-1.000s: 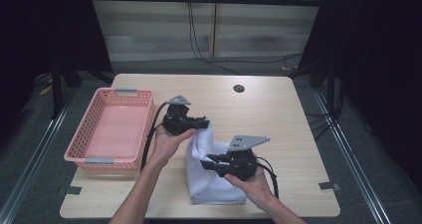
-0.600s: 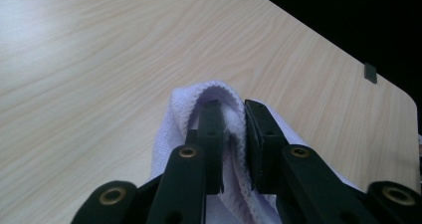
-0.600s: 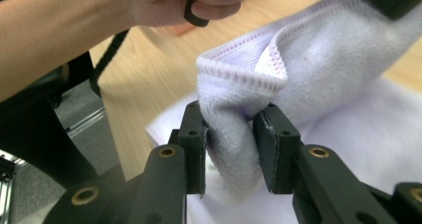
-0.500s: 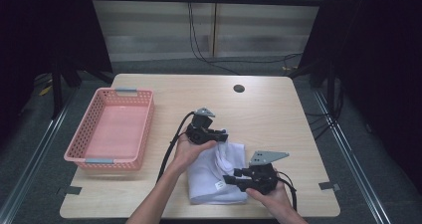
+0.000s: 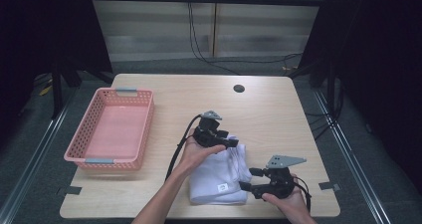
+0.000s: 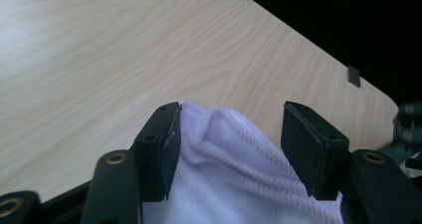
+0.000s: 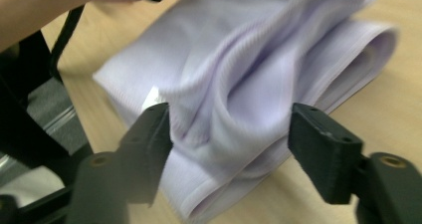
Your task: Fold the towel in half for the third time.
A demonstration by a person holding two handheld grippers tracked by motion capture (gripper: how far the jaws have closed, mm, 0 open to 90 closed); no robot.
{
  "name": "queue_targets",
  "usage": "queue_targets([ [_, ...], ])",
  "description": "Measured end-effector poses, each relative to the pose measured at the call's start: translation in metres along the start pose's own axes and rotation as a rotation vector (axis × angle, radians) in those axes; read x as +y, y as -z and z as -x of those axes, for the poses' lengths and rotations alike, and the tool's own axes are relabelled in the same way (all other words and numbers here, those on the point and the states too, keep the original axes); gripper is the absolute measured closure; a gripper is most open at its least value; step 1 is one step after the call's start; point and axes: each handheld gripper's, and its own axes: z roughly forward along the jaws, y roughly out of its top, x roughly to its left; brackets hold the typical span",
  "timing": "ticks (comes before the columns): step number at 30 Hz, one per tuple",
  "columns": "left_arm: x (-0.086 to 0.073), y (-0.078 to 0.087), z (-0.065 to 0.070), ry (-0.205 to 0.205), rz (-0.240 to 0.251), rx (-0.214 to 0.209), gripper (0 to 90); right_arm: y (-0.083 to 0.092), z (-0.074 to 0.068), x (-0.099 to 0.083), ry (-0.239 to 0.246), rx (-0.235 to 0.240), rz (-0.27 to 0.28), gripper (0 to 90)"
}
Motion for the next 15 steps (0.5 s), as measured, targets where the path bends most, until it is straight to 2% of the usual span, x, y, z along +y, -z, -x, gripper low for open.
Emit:
queue_targets([
  [4,-0.012,0.025,0.005,-0.032,-0.007,0.011,39.0,0.003,0.011,0.016,-0.008,-0.040,0.030,27.7],
  [5,-0.017,0.031,0.007,-0.056,-0.017,0.011,43.4,0.001,0.016,0.021,-0.012,-0.050,0.028,27.0],
  [6,-0.026,0.038,0.011,-0.061,-0.027,0.018,48.3,-0.003,0.021,0.026,-0.007,-0.061,0.027,26.1],
  [8,-0.039,0.046,0.016,-0.068,-0.043,-0.001,52.3,-0.015,0.030,0.038,0.001,-0.089,0.004,26.2],
  [9,-0.046,0.050,0.021,-0.081,-0.054,0.003,53.6,-0.022,0.034,0.044,0.002,-0.094,0.001,25.7],
  [10,-0.055,0.055,0.026,-0.092,-0.062,-0.017,53.8,-0.029,0.039,0.051,-0.004,-0.091,-0.009,25.5],
  [11,-0.060,0.057,0.029,-0.095,-0.070,-0.024,54.1,-0.039,0.044,0.059,-0.002,-0.108,-0.017,25.5],
  [13,-0.073,0.062,0.039,-0.111,-0.092,-0.047,52.9,-0.052,0.050,0.069,0.004,-0.108,-0.017,25.7],
  [15,-0.085,0.066,0.047,-0.127,-0.121,-0.059,50.7,-0.069,0.057,0.078,-0.001,-0.134,-0.029,26.1],
])
